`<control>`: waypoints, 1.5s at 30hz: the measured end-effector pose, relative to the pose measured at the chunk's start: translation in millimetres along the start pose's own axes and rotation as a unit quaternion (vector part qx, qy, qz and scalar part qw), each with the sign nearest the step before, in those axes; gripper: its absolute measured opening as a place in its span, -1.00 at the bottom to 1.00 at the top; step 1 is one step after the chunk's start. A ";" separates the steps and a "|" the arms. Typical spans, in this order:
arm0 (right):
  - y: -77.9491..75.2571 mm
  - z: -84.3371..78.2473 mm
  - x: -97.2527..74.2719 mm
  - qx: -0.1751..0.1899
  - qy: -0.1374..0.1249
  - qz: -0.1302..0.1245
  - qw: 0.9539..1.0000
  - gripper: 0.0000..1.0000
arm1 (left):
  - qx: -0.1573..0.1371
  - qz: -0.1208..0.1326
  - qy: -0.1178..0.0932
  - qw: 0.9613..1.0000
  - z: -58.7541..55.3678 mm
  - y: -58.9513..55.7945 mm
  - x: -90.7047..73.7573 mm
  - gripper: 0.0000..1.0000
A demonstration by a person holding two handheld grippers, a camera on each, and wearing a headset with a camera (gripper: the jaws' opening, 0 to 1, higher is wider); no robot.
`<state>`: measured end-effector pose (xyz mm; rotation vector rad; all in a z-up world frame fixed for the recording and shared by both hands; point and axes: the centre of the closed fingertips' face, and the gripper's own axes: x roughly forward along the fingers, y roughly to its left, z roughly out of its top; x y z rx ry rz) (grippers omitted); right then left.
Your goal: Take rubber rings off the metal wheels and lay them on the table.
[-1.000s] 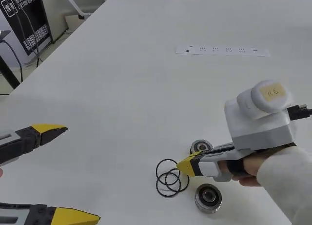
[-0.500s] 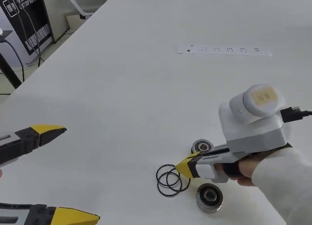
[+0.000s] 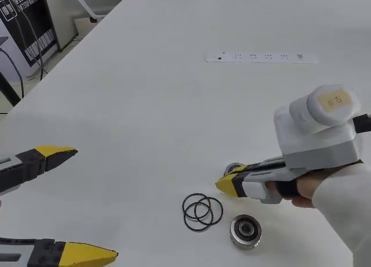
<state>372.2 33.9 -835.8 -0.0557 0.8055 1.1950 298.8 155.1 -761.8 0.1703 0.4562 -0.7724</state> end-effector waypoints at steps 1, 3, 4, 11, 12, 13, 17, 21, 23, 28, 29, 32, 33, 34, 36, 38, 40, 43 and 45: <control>0.0 1.7 -1.6 -0.005 -0.004 0.000 1.000 -0.92 | 0.000 0.000 0.000 1.000 0.6 0.3 0.1 1.00; 0.3 5.8 -4.9 -0.023 -0.015 0.006 1.000 -0.87 | 0.001 -0.002 -0.001 1.000 1.8 1.0 0.6 1.00; -2.7 6.1 -6.6 -0.030 -0.017 0.001 0.999 -0.84 | 0.002 -0.004 -0.001 1.000 2.7 0.9 1.1 1.00; -7.6 11.0 -18.8 -0.056 -0.036 0.002 0.998 -0.66 | 0.010 -0.012 -0.002 1.000 9.8 2.0 5.5 0.99; -8.4 11.4 -20.3 -0.061 -0.038 0.000 0.997 -0.63 | 0.010 -0.013 -0.002 1.000 11.0 2.1 6.4 0.99; -9.8 11.6 -22.1 -0.067 -0.040 -0.002 0.997 -0.60 | 0.012 -0.014 -0.002 1.000 12.0 1.8 7.3 0.99; -18.1 8.2 -26.7 -0.073 -0.044 -0.007 0.996 -0.48 | 0.018 -0.022 0.001 1.000 17.0 0.9 13.0 0.98; -31.3 1.8 -30.9 -0.074 -0.041 -0.023 0.996 -0.46 | 0.029 -0.038 0.008 0.999 20.5 -2.5 19.6 0.94; -34.9 -0.8 -32.9 -0.074 -0.041 -0.025 0.996 -0.44 | 0.034 -0.041 0.008 0.999 24.5 -1.5 23.6 0.94; -39.5 -5.8 -34.8 -0.075 -0.040 -0.026 0.996 -0.40 | 0.047 -0.052 -0.001 0.998 38.5 -0.2 35.0 0.85; -40.2 -6.9 -35.0 -0.074 -0.041 -0.026 0.996 -0.39 | 0.050 -0.052 -0.003 0.997 42.2 1.0 38.4 0.82; -41.2 -9.9 -33.9 -0.069 -0.043 -0.023 0.996 -0.38 | 0.062 -0.056 -0.018 0.996 54.5 2.0 47.1 0.74; -42.0 -11.6 -32.9 -0.067 -0.042 -0.023 0.997 -0.39 | 0.066 -0.057 -0.022 0.996 59.2 2.6 51.2 0.70; -42.1 -12.5 -32.4 -0.067 -0.042 -0.023 0.997 -0.39 | 0.067 -0.057 -0.026 0.996 62.5 2.9 54.1 0.63; -41.9 -13.6 -31.3 -0.066 -0.042 -0.021 0.997 -0.39 | 0.064 -0.061 -0.041 0.995 69.9 1.6 60.7 0.54; -42.4 -15.2 -29.7 -0.066 -0.041 -0.020 0.997 -0.39 | 0.068 -0.072 -0.041 0.994 72.1 -2.3 69.1 0.46; -43.2 -16.6 -28.4 -0.066 -0.040 -0.019 0.997 -0.39 | 0.082 -0.077 -0.039 0.993 72.8 -4.8 77.9 0.36; -42.3 -17.1 -26.8 -0.068 -0.041 -0.015 0.997 -0.40 | 0.087 -0.088 -0.042 0.991 75.3 -8.2 90.5 0.23; -42.3 -17.6 -24.9 -0.071 -0.041 -0.013 0.997 -0.40 | 0.099 -0.098 -0.037 0.990 74.7 -11.0 102.1 0.19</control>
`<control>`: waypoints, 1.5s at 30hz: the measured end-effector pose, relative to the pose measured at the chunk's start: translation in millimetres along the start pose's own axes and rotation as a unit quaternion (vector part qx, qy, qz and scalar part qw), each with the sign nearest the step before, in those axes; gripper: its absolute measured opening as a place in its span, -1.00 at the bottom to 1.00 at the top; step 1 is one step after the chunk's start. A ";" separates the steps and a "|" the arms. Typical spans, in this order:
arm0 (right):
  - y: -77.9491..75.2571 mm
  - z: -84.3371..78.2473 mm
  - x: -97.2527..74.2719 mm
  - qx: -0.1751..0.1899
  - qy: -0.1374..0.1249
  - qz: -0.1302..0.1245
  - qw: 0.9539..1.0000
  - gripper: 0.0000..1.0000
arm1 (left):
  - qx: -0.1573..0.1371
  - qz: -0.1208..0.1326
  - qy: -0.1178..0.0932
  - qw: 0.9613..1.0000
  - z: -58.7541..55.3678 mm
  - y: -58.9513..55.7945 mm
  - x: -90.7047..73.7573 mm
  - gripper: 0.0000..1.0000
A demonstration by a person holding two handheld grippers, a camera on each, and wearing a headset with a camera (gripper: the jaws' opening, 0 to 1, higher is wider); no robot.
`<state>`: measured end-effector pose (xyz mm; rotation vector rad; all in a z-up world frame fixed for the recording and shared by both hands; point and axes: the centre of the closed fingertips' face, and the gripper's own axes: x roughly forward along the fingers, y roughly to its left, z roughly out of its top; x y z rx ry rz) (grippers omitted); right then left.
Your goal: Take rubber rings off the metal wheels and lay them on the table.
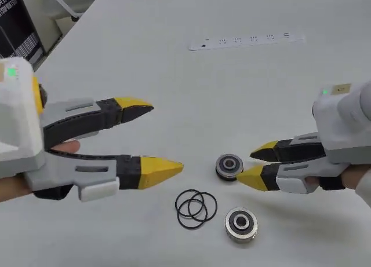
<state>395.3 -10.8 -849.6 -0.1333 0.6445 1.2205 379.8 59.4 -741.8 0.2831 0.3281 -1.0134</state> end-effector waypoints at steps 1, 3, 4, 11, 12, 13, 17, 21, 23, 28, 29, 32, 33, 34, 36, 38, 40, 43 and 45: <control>0.1 -0.6 0.7 -0.001 0.001 0.001 1.000 -0.41 | 0.003 -0.001 0.003 1.000 -1.2 1.0 3.9 0.19; -0.2 -1.6 2.2 -0.003 0.002 0.002 1.000 -0.42 | 0.006 -0.002 0.005 1.000 -2.8 3.0 11.4 0.16; -0.3 -2.3 2.9 -0.005 0.003 0.002 1.000 -0.43 | 0.006 -0.007 0.004 1.000 -3.3 3.2 16.5 0.12; -0.9 -6.6 6.8 -0.017 0.008 0.004 1.000 -0.48 | 0.003 -0.033 0.017 0.999 -14.0 -0.5 46.2 -0.04; -1.1 -7.0 7.3 -0.017 0.008 0.005 1.000 -0.49 | 0.012 -0.038 0.021 0.999 -16.7 -1.7 49.5 -0.12; -0.8 -7.4 7.5 -0.018 0.008 0.006 1.000 -0.50 | 0.016 -0.039 0.023 0.999 -18.9 -2.4 52.8 -0.18; -1.1 -8.5 8.1 -0.024 0.006 0.008 1.000 -0.54 | 0.007 -0.056 0.037 0.998 -31.1 -8.1 69.4 -0.25; -2.4 -9.3 8.8 -0.028 0.005 0.006 1.000 -0.56 | 0.005 -0.065 0.053 0.996 -43.4 -10.8 80.2 -0.31; -3.2 -10.0 9.5 -0.029 0.005 0.005 1.000 -0.57 | -0.005 -0.060 0.055 0.997 -46.9 -8.8 84.6 -0.34; -2.0 -9.6 11.3 -0.030 0.004 0.008 1.000 -0.58 | -0.032 -0.062 0.065 0.995 -58.3 -7.7 95.5 -0.39; -1.6 -9.4 11.5 -0.030 0.003 0.008 0.999 -0.58 | -0.033 -0.063 0.067 0.995 -60.1 -7.9 96.8 -0.41; -1.9 -8.7 12.3 -0.034 0.002 0.008 0.999 -0.59 | -0.039 -0.063 0.070 0.995 -62.5 -8.5 100.7 -0.48; -2.0 -8.3 12.2 -0.036 0.001 0.008 0.999 -0.60 | -0.041 -0.063 0.069 0.995 -62.4 -8.8 101.6 -0.51; -2.2 -7.7 12.1 -0.037 0.000 0.007 0.999 -0.61 | -0.041 -0.065 0.070 0.995 -62.8 -9.9 102.3 -0.54; -3.2 -7.7 12.3 -0.040 0.000 0.006 0.999 -0.63 | -0.037 -0.066 0.073 0.994 -65.1 -10.3 103.4 -0.59; -3.3 -8.1 12.5 -0.041 0.001 0.006 0.999 -0.63 | -0.041 -0.065 0.079 0.994 -68.0 -9.7 104.6 -0.60; -2.9 -8.7 12.8 -0.043 0.001 0.007 0.999 -0.64 | -0.042 -0.064 0.077 0.994 -69.0 -8.1 105.9 -0.62; -2.8 -9.9 13.0 -0.049 0.004 0.007 0.999 -0.68 | -0.042 -0.068 0.075 0.994 -68.3 -10.1 106.6 -0.70; -3.9 -10.6 13.0 -0.059 0.005 0.004 0.998 -0.70 | -0.032 -0.066 0.078 0.994 -71.0 -12.6 106.8 -0.73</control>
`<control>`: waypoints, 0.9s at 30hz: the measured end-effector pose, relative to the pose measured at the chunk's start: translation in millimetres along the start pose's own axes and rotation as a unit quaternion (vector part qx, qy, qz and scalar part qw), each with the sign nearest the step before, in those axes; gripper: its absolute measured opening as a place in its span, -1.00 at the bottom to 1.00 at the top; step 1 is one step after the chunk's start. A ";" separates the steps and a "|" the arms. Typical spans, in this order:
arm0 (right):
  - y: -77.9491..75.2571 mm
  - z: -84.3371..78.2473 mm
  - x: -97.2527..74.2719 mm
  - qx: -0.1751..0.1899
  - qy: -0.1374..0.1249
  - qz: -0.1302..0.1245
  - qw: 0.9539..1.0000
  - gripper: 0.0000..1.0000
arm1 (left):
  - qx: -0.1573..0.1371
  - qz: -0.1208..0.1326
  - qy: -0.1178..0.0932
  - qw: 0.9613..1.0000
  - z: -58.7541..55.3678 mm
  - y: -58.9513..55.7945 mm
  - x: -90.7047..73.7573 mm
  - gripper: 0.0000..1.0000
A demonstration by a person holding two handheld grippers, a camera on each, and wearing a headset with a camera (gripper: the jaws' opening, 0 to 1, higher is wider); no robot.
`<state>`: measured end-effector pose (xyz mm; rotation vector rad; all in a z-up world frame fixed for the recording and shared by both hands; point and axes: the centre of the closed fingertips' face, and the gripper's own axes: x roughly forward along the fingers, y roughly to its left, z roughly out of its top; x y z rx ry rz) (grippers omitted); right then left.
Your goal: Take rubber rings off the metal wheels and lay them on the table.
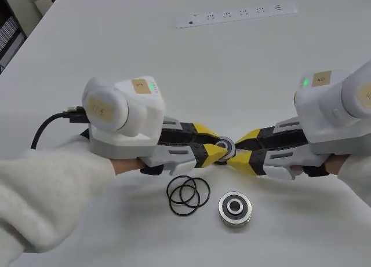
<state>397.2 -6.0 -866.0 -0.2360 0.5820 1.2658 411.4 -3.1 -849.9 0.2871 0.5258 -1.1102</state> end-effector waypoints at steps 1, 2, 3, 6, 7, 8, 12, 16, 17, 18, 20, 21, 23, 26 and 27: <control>0.0 0.3 0.2 0.003 0.000 0.000 1.000 -0.71 | 0.019 -0.005 0.000 1.000 0.5 -1.4 0.2 -0.73; -0.1 0.1 0.1 0.004 0.000 0.000 1.000 -0.72 | 0.013 -0.005 0.000 1.000 0.7 -2.1 0.5 -0.73; -0.3 0.2 0.0 0.002 0.000 0.000 1.000 -0.73 | 0.011 -0.006 0.000 1.000 0.6 -2.0 0.6 -0.73; -2.0 -0.9 -0.9 -0.006 0.005 -0.004 1.000 -0.83 | 0.010 -0.008 -0.002 1.000 0.6 -2.9 0.1 -0.73; -2.4 -2.1 -1.4 -0.015 0.009 -0.006 1.000 -0.92 | 0.009 -0.009 -0.002 1.000 0.5 -3.4 0.1 -0.73; -4.2 -2.2 -1.9 -0.018 0.009 -0.011 1.000 -0.99 | 0.009 -0.009 -0.002 1.000 0.5 -3.7 -0.1 -0.73; -6.5 -1.6 -1.5 -0.016 0.012 -0.013 1.000 -1.00 | 0.012 -0.009 -0.003 1.000 0.6 -6.3 -0.6 -0.73; -9.0 -2.8 -0.9 0.028 0.013 -0.023 0.999 -1.00 | 0.017 -0.009 -0.003 1.000 0.1 -6.9 -1.4 -0.74; -9.4 -2.5 -0.8 0.055 0.010 -0.025 0.998 -1.00 | 0.019 -0.009 -0.004 1.000 -0.3 -7.3 -1.8 -0.74; -10.8 -2.2 -0.6 0.070 0.007 -0.028 0.997 -1.00 | 0.019 -0.008 -0.004 1.000 -0.2 -6.7 -2.0 -0.74; -13.7 -0.3 -1.1 0.104 -0.008 -0.031 0.994 -1.00 | 0.022 -0.008 -0.007 1.000 -0.9 -7.1 -2.6 -0.74; -13.0 -1.6 -2.0 0.126 -0.009 -0.026 0.992 -1.00 | 0.024 -0.007 -0.009 1.000 -1.3 -7.5 -2.9 -0.74; -14.7 0.7 -4.2 0.190 -0.028 -0.014 0.981 -1.00 | 0.023 -0.006 -0.016 1.000 -1.9 -7.1 -3.7 -0.74; -20.2 8.4 -10.7 0.257 -0.070 -0.002 0.964 -1.00 | 0.025 -0.005 -0.017 1.000 -0.8 -6.2 -3.6 -0.75; -17.3 9.6 -12.1 0.269 -0.073 0.009 0.960 -1.00 | 0.025 -0.005 -0.017 1.000 -0.9 -6.3 -3.7 -0.75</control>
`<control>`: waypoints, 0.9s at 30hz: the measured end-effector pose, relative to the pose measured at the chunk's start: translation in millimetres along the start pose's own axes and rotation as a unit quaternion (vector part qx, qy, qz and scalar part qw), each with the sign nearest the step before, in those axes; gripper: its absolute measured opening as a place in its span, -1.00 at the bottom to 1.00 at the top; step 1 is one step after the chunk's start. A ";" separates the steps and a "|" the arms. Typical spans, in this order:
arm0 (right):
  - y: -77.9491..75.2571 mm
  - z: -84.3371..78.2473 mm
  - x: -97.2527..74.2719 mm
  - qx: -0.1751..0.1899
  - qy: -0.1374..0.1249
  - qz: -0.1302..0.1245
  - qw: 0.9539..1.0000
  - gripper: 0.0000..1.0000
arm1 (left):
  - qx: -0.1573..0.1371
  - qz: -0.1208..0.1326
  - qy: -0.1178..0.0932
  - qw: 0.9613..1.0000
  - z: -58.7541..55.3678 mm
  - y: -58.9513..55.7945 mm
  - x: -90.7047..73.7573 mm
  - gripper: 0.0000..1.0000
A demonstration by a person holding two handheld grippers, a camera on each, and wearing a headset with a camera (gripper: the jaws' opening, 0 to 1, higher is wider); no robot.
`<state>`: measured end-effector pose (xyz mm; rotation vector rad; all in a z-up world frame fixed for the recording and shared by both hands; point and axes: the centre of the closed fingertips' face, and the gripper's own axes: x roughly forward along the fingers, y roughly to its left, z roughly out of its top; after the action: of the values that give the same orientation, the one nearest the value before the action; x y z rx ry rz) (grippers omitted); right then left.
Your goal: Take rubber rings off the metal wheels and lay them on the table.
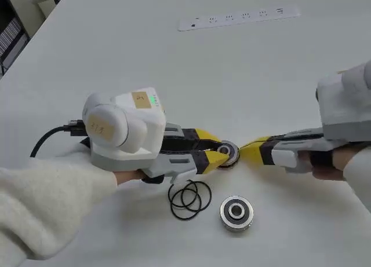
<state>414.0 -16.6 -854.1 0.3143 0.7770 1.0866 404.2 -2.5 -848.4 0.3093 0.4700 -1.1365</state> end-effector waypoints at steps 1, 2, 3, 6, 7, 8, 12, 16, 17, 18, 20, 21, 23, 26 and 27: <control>2.7 1.1 0.0 0.016 -0.004 0.010 1.000 -1.00 | 0.000 0.000 0.000 1.000 0.0 0.1 0.0 -0.75; 4.3 1.3 -0.3 0.021 -0.004 0.015 1.000 -1.00 | -0.001 0.000 0.001 1.000 0.0 0.4 0.1 -0.75; 4.3 0.0 -0.4 0.024 0.001 0.014 1.000 -1.00 | -0.001 -0.002 0.001 1.000 0.0 0.2 0.1 -0.75; 5.7 0.1 -0.1 0.030 0.002 0.014 0.999 -1.00 | 0.003 -0.002 0.003 1.000 -0.3 -0.7 -0.1 -0.75; 5.9 0.5 -0.4 0.041 -0.001 0.016 0.999 -1.00 | 0.006 -0.001 0.005 1.000 -0.2 -0.4 0.2 -0.75; 6.8 0.8 -0.6 0.051 -0.003 0.020 0.999 -1.00 | 0.005 -0.001 0.005 1.000 -0.2 -0.2 0.2 -0.75; 13.6 2.6 1.5 0.042 -0.002 0.023 0.999 -1.00 | 0.009 0.003 0.008 1.000 -0.2 -0.1 0.7 -0.75; 16.8 1.0 3.0 0.027 0.008 0.022 0.999 -1.00 | 0.015 0.001 0.012 1.000 0.0 0.5 1.2 -0.75; 16.5 0.9 2.7 0.028 0.007 0.023 0.999 -1.00 | 0.015 0.000 0.012 1.000 0.1 0.7 1.3 -0.75; 17.0 0.9 3.0 0.029 0.007 0.024 0.999 -1.00 | 0.015 0.000 0.012 1.000 0.1 0.7 1.3 -0.75; 18.5 0.7 3.3 0.033 0.005 0.027 0.999 -1.00 | 0.016 0.000 0.013 1.000 0.3 0.8 1.5 -0.75; 19.8 0.1 3.5 0.032 0.005 0.027 0.999 -1.00 | 0.017 -0.001 0.013 1.000 0.5 0.9 1.7 -0.75; 21.5 0.7 4.2 0.030 0.004 0.030 0.999 -1.00 | 0.017 0.000 0.013 1.000 0.7 1.0 1.9 -0.75; 32.5 5.0 8.5 0.034 -0.004 0.053 0.998 -1.00 | 0.018 -0.001 0.013 1.000 1.0 1.1 2.2 -0.75; 32.6 3.2 11.2 0.014 0.003 0.045 0.999 -1.00 | 0.018 -0.001 0.013 1.000 1.3 1.1 2.5 -0.75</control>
<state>397.1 8.6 -837.4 0.3725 0.7909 1.1621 406.4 -4.7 -848.6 0.3556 0.4724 -1.1447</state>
